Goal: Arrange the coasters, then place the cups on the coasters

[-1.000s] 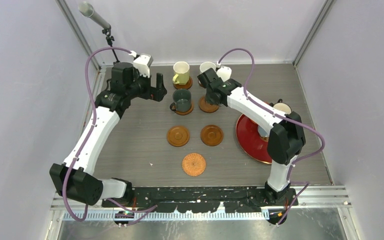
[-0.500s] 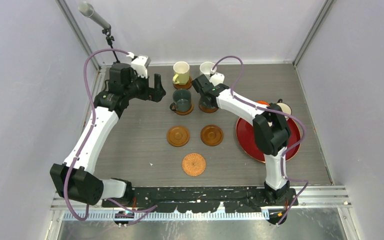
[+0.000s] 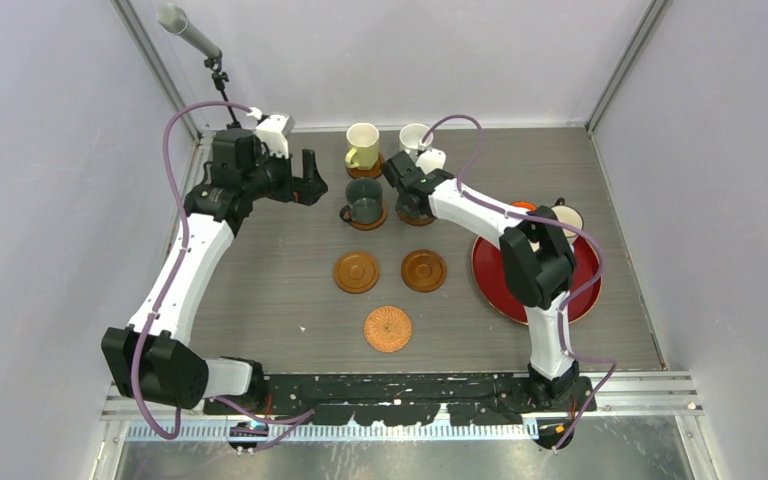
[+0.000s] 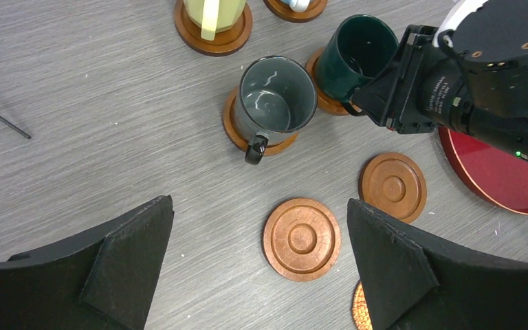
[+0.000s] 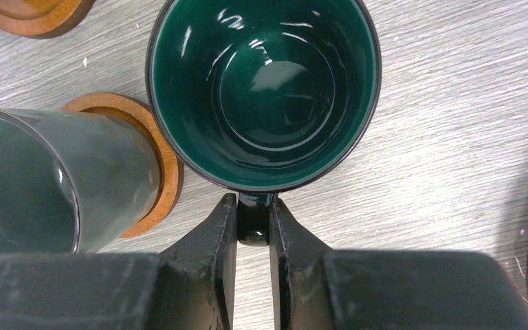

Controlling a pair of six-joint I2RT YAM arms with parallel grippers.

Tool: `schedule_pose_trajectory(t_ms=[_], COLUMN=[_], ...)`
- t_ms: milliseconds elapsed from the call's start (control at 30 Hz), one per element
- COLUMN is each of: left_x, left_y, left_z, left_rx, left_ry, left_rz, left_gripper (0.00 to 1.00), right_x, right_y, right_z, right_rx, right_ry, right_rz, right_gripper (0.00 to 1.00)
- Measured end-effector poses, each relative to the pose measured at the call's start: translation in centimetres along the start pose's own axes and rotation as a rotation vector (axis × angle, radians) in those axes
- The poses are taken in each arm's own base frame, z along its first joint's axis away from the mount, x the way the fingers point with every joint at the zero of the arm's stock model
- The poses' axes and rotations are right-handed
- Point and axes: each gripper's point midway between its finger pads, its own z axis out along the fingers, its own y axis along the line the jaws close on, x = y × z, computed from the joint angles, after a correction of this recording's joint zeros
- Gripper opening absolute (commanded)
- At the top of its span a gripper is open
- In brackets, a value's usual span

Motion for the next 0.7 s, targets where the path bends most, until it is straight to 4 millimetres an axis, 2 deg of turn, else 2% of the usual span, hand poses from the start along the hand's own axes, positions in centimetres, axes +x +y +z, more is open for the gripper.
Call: schedule_pose_trajectory(t_ms=[300,600,700], left_x=[0.4,0.3,0.3], left_y=[0.3,0.4,0.3], left_z=[0.0,0.0,0.0], left_rx=[0.008,0.012,0.018], left_ry=[0.007,0.003,0.003], left_rz=[-0.011,-0.014,-0.017], left_gripper=[1.0,1.0,1.0], right_x=[0.3,0.7,1.0], right_y=[0.6,1.1,1.4], right_z=[0.6,0.4,0.2], right_rx=[-0.003,-0.02,-0.028], right_ry=[0.008,0.024,0.028], right_rz=[0.004,0.025,0.027], right_gripper=[0.33,0.34,0.49])
